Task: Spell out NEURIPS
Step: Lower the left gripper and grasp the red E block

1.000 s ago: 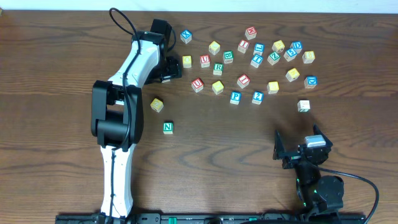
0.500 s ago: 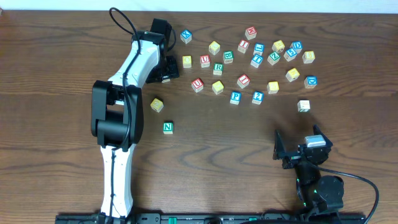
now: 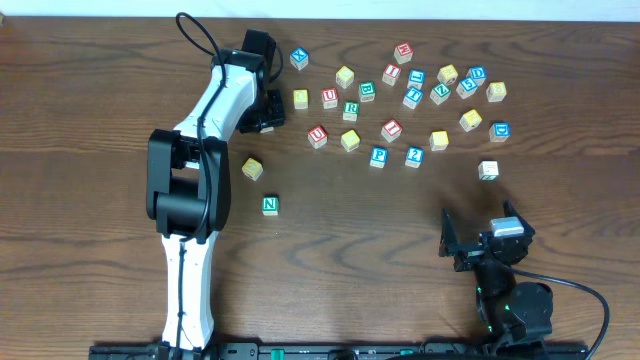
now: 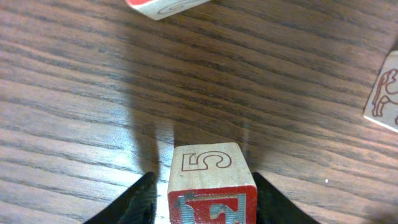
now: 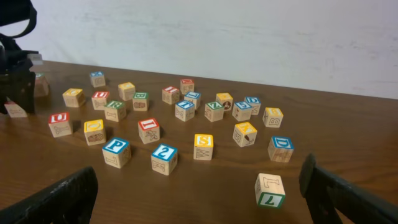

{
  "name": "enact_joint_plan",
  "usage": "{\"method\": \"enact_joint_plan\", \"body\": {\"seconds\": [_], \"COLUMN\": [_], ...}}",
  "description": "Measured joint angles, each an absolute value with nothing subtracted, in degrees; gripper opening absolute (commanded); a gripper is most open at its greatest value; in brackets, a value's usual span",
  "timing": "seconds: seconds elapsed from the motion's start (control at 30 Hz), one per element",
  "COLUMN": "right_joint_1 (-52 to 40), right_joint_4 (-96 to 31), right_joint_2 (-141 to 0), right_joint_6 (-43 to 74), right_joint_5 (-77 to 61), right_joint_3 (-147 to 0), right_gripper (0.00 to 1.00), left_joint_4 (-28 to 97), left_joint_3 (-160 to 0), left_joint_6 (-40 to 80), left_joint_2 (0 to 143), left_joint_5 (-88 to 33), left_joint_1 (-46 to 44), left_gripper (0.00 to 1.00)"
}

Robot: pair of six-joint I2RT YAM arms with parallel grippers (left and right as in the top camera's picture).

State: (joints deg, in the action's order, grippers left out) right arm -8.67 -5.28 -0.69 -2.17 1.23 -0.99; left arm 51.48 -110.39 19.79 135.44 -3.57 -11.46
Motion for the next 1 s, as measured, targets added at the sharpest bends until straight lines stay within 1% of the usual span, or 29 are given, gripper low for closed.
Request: {"method": "enact_joint_plan", "body": {"seconds": [0.07, 0.2, 0.5, 0.6, 0.67, 1.0], "right_joint_1": [-8.67, -8.67, -8.67, -8.67, -8.67, -8.67], "right_joint_4": [-5.28, -5.28, -5.28, -5.28, -5.28, -5.28], "right_joint_2": [-0.69, -0.69, -0.69, -0.69, -0.69, -0.69], "right_joint_6": [-2.15, -2.15, -2.17, -2.15, -2.15, -2.17], "right_joint_5": [1.23, 1.23, 1.23, 1.23, 1.23, 1.23], "right_joint_3": [-0.99, -0.99, -0.99, -0.99, -0.99, -0.99], "right_gripper": [0.99, 0.99, 0.99, 0.99, 0.99, 0.99], "left_joint_4": [51.62, 51.79, 52.23, 52.29, 52.42, 53.43], "left_joint_3": [-110.39, -110.39, -110.39, -110.39, -110.39, -110.39], "left_joint_6": [19.70, 19.64, 19.64, 19.44, 19.35, 19.22], "left_joint_2": [135.44, 135.44, 135.35, 135.15, 134.87, 128.38], "left_joint_5": [-3.79, -3.97, -3.97, -4.01, -4.03, -4.19], "left_joint_1": [-11.46, -11.46, -11.46, -11.46, -11.46, -11.46], "left_gripper": [0.37, 0.34, 0.33, 0.29, 0.28, 0.26]}}
